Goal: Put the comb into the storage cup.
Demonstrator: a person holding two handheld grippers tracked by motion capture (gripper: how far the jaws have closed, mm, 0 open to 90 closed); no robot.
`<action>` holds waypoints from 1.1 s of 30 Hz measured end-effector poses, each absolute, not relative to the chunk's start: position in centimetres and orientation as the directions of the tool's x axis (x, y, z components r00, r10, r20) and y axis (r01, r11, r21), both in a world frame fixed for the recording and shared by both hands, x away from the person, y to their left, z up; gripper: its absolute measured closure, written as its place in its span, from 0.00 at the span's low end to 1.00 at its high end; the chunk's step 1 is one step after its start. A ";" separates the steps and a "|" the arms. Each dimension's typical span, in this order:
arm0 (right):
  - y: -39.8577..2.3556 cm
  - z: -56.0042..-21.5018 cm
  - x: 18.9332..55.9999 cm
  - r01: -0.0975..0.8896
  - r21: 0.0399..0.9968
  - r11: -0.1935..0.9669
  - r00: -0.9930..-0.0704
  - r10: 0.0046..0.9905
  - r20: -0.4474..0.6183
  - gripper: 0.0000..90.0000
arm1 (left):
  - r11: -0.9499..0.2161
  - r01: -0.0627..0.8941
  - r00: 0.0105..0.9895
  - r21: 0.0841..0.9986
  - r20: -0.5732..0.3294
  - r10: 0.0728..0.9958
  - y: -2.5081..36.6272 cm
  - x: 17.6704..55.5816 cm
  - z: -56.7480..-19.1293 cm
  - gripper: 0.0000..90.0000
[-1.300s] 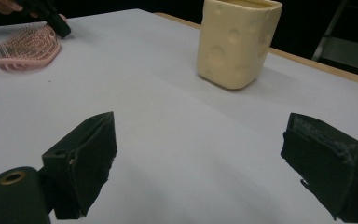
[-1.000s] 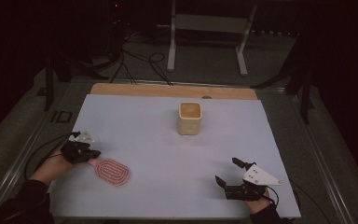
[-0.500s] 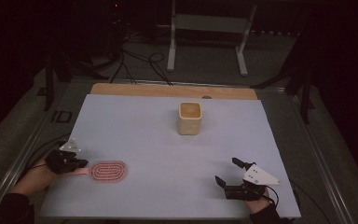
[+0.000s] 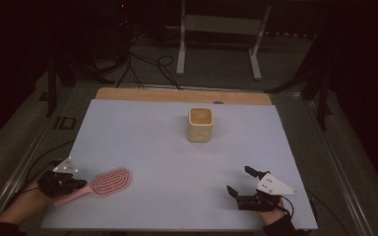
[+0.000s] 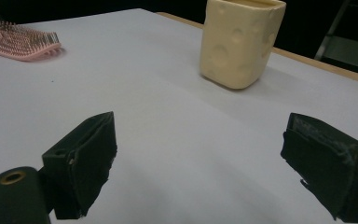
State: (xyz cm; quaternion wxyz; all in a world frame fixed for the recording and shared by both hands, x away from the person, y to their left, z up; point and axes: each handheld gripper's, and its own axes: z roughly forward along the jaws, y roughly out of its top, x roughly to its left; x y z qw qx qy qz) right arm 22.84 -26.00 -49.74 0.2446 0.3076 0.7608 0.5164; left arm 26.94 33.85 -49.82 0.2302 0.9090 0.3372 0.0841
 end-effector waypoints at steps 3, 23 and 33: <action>-26.0 -49.7 22.8 0.217 0.937 0.276 -0.691 0.721 -0.052 0.11 | -0.666 0.576 0.759 0.475 -0.008 0.651 33.6 26.4 -49.8 1.00; -25.9 -49.8 22.8 0.219 0.935 0.281 -0.695 0.717 -0.052 0.11 | -0.659 0.601 0.751 0.452 -0.038 0.659 32.8 25.6 -49.4 1.00; -25.8 -49.8 22.8 0.221 0.933 0.285 -0.695 0.717 -0.055 0.11 | -0.638 0.619 0.728 0.459 -0.030 0.685 33.4 24.8 -45.9 1.00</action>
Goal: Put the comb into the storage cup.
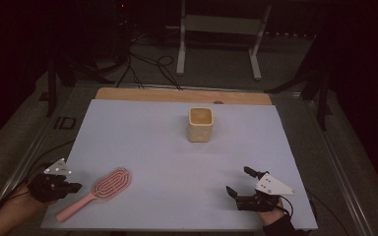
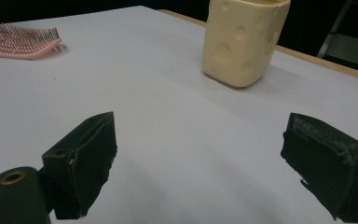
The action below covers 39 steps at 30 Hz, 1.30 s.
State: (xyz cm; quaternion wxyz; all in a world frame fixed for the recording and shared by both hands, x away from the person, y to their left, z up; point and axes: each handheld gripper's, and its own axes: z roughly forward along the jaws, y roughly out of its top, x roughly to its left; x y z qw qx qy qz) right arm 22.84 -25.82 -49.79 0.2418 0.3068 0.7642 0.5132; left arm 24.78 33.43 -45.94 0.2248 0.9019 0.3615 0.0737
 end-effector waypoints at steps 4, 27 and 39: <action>-25.9 -49.7 22.8 0.218 0.934 0.283 -0.696 0.716 -0.055 0.11 | -0.643 0.618 0.735 0.452 -0.042 0.677 33.2 24.4 -44.7 0.90; -25.8 -49.7 22.8 0.221 0.932 0.286 -0.695 0.717 -0.056 0.11 | -0.714 0.667 0.740 0.212 -0.074 0.669 29.0 24.7 -46.2 0.00; -25.8 -49.7 22.8 0.220 0.933 0.284 -0.697 0.715 -0.053 0.11 | -0.736 0.665 0.745 0.125 -0.052 0.665 27.7 25.6 -47.5 0.05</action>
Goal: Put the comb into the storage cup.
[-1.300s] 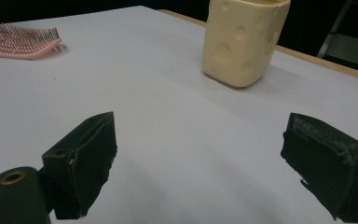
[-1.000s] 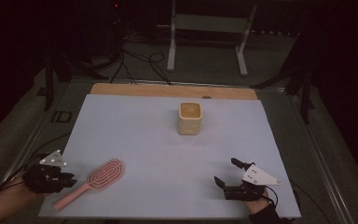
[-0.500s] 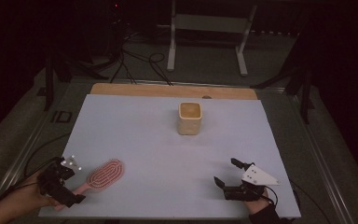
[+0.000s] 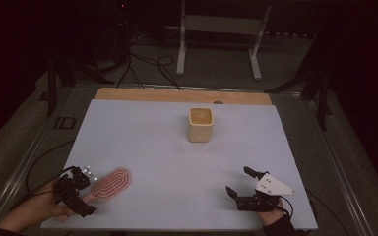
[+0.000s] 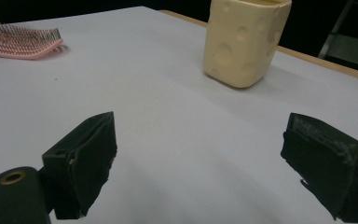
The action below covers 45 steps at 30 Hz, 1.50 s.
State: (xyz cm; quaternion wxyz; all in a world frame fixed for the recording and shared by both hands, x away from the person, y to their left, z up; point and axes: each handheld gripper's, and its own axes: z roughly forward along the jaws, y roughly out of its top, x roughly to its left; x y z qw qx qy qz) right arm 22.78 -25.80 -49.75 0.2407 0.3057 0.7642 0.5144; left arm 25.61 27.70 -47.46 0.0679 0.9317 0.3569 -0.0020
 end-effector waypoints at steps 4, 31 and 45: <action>-25.8 -49.7 22.8 0.220 0.934 0.281 -0.697 0.715 -0.050 0.11 | -0.739 0.663 0.747 0.117 -0.050 0.663 27.5 25.9 -47.4 0.15; -25.9 -49.7 22.7 0.221 0.935 0.278 -0.697 0.715 -0.048 0.11 | -0.769 0.638 0.770 0.043 -0.035 0.637 26.6 26.9 -47.9 0.73; -25.9 -49.8 22.8 0.222 0.933 0.282 -0.698 0.714 -0.050 0.11 | -0.772 0.635 0.772 0.032 -0.055 0.633 26.8 27.2 -48.3 0.77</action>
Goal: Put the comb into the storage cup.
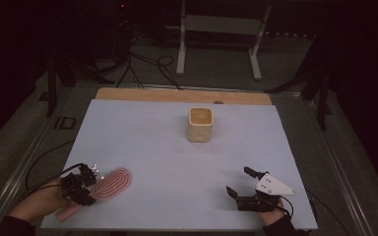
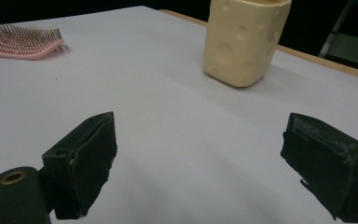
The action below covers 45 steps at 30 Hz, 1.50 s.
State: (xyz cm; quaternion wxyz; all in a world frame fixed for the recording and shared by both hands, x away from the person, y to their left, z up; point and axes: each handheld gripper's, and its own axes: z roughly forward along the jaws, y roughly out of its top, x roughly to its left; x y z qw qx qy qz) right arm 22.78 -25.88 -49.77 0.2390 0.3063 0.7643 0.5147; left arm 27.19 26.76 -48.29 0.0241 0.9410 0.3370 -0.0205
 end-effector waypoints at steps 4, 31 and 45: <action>-25.9 -49.8 22.8 0.222 0.934 0.281 -0.697 0.715 -0.049 0.11 | -0.773 0.634 0.773 0.037 -0.055 0.632 26.8 27.2 -48.3 0.77; -26.0 -49.7 22.8 0.225 0.935 0.275 -0.689 0.723 -0.047 0.11 | -0.777 0.583 0.807 0.239 -0.063 0.587 25.7 27.5 -46.4 0.78; -26.0 -49.8 22.8 0.227 0.935 0.273 -0.688 0.724 -0.045 0.11 | -0.749 0.543 0.819 0.381 -0.044 0.572 23.7 28.8 -45.2 0.78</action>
